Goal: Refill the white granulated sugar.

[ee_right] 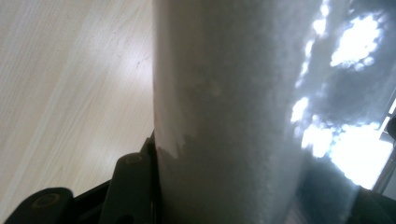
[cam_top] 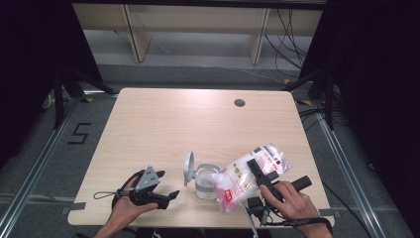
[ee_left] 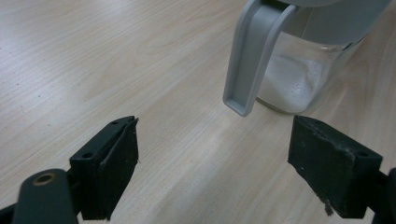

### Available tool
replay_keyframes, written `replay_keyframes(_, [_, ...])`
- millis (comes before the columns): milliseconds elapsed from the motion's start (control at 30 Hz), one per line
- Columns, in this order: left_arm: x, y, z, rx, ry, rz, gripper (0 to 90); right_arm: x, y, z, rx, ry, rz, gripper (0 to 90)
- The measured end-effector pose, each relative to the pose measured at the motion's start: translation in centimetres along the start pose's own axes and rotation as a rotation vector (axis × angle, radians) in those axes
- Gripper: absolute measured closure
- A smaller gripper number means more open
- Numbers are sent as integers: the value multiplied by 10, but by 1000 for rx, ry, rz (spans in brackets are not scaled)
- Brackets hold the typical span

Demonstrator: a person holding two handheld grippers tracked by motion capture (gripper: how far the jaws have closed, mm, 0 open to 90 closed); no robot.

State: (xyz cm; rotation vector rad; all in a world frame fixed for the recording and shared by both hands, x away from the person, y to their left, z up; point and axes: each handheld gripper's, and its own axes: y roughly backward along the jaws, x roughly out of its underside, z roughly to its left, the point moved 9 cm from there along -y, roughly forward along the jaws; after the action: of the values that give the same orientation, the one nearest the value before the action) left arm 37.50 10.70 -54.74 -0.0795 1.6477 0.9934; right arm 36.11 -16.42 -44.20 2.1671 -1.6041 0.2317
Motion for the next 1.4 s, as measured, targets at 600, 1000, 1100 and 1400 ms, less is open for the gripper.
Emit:
replay_keyframes(600, [-1,-1,-3,3,34,-13,158,-5,1,-1,18,-19,-21,561])
replay_keyframes(1000, [-1,-1,-2,2,31,-14,157,-4,1,-1,34,-55,-30,565])
replay_keyframes(1100, [0,0,-1,1,13,1,158,-3,1,-1,37,-60,-27,565])
replay_keyframes(1400, [0,0,0,0,1,0,157,-3,2,-4,49,-37,-34,567])
